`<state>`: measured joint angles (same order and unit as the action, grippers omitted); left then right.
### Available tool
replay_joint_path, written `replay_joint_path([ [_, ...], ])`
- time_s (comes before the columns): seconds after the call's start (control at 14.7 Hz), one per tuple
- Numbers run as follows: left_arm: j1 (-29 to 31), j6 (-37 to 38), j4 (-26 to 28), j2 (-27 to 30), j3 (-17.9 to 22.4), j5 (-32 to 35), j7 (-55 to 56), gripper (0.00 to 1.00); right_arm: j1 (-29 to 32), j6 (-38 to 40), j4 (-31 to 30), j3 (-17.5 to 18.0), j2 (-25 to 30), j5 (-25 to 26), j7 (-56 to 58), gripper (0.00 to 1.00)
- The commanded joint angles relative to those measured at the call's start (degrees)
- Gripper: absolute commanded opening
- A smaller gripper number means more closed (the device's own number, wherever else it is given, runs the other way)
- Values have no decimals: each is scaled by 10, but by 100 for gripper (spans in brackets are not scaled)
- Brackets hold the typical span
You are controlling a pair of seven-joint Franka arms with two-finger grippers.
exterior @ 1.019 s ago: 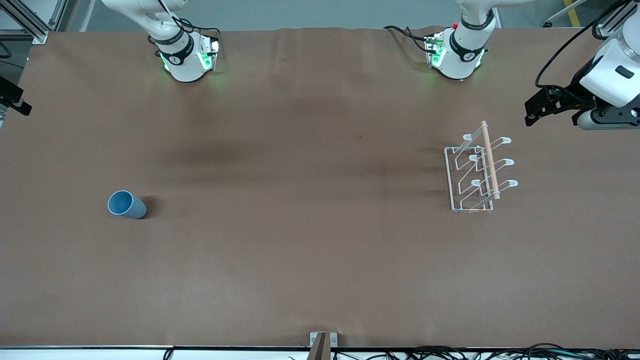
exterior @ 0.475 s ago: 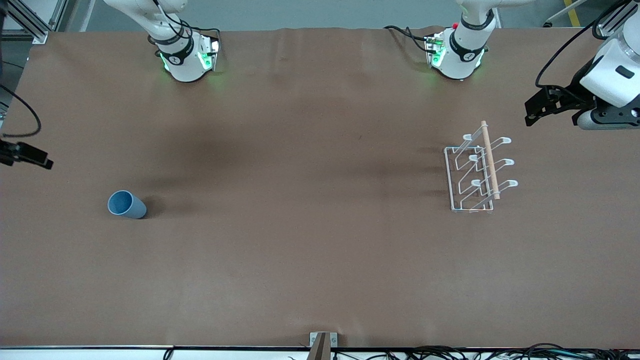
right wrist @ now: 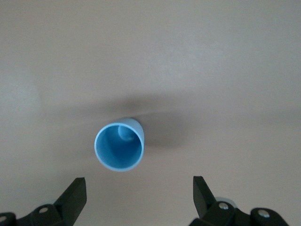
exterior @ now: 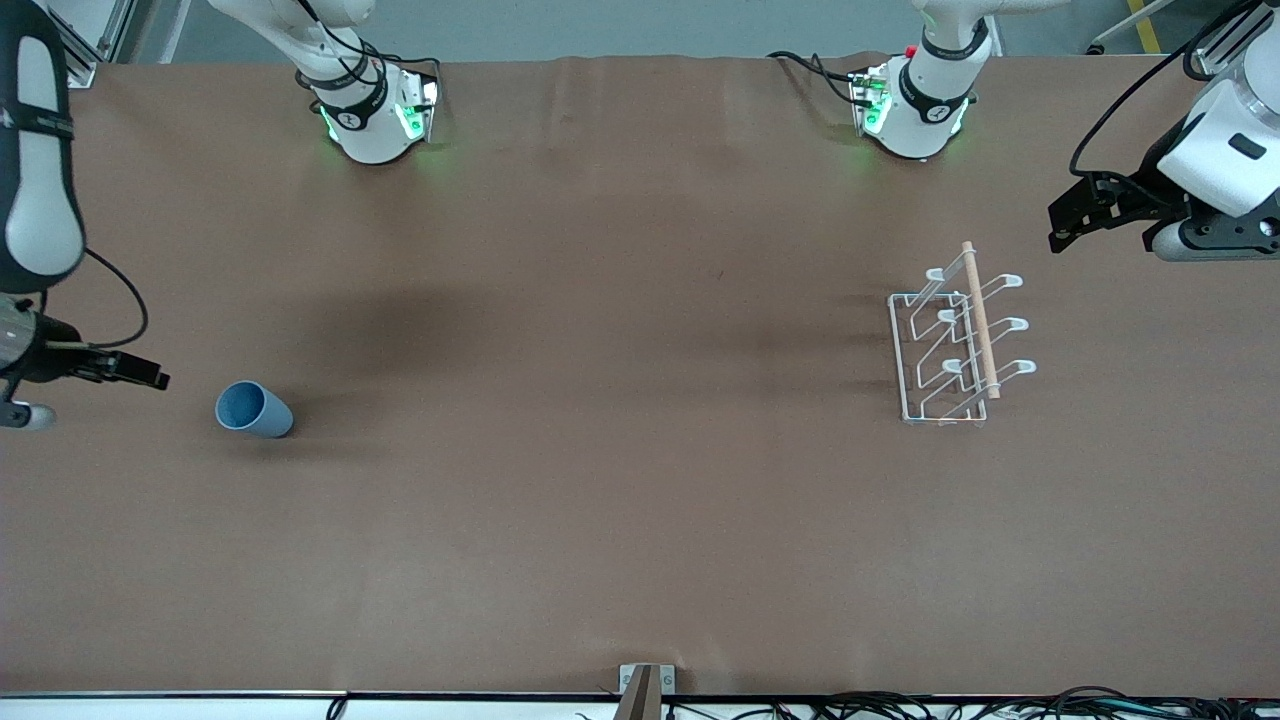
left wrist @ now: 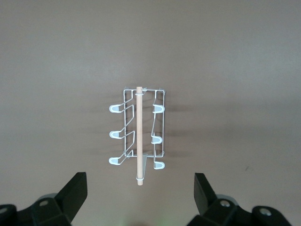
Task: Hang cup on cup holder
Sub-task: 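Reach the right gripper down to the blue cup and grasp it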
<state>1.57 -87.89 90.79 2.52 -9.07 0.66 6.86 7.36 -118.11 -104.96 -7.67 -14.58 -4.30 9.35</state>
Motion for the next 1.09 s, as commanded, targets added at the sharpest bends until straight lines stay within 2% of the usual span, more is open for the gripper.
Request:
replay_joint_path([
  [0.0,-2,10,-17,-9,-1,6,-9,100,-11,-93,-85,2,12,-6,8,100],
  [0.48,-3,10,-16,-9,-2,6,-9,100,-14,-136,-104,2,-50,-5,30,99],
  [0.75,-2,10,-17,-9,-3,0,-10,100,-14,-173,-103,2,-82,-5,32,95],
  [0.95,-2,11,-16,-9,-3,0,-10,100,-10,-186,-98,2,-99,-6,31,84],
  [1.02,-2,11,-16,-9,-3,0,-10,100,-11,-190,-97,2,-100,-6,31,73],
])
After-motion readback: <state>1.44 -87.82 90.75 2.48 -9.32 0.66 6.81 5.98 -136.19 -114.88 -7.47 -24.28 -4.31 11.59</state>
